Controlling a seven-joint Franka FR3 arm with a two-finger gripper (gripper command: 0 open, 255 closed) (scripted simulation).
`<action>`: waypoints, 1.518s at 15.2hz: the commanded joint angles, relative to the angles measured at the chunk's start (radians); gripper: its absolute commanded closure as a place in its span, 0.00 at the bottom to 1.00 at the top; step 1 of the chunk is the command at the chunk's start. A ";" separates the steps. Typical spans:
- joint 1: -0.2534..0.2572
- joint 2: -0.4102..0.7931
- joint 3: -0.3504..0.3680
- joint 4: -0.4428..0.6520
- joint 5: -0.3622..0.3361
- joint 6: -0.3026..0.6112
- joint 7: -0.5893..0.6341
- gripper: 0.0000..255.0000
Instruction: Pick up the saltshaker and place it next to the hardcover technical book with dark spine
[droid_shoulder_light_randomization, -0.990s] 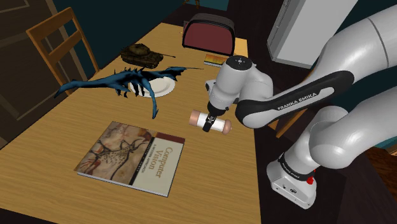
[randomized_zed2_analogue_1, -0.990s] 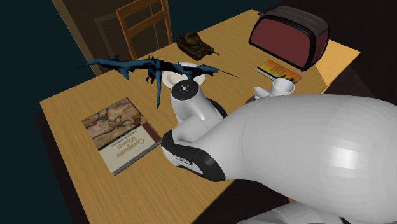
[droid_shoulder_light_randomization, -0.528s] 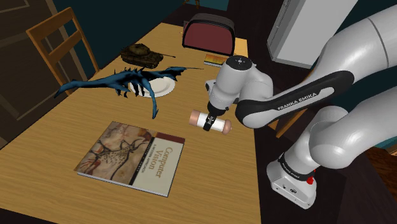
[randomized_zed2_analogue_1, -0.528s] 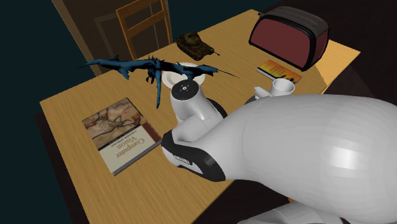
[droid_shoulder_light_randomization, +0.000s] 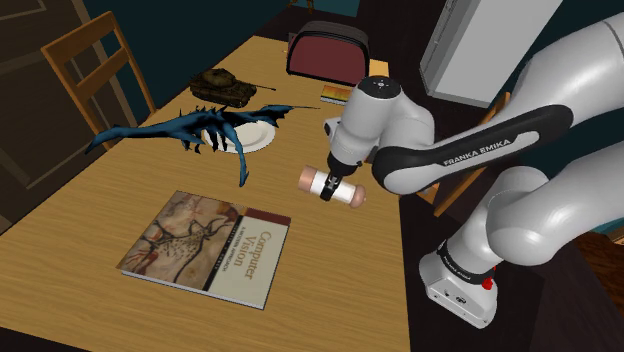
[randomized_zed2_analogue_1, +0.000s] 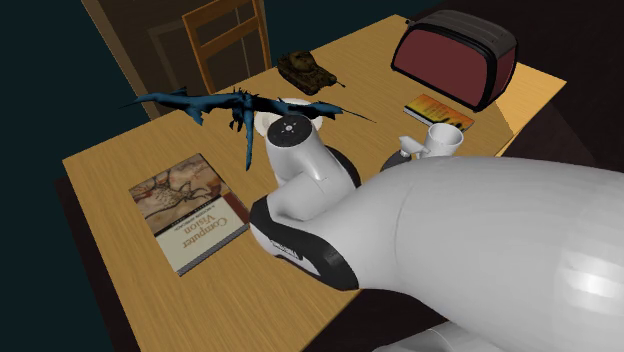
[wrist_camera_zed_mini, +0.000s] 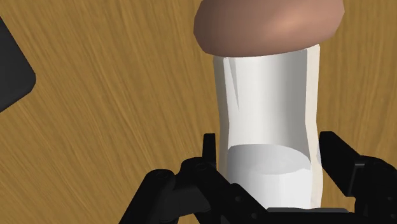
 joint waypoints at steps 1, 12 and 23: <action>0.005 -0.022 -0.007 0.010 0.008 -0.032 -0.010 1.00; 0.025 -0.122 -0.037 0.094 0.033 -0.214 -0.050 1.00; 0.030 -0.177 -0.056 0.194 0.041 -0.366 -0.075 1.00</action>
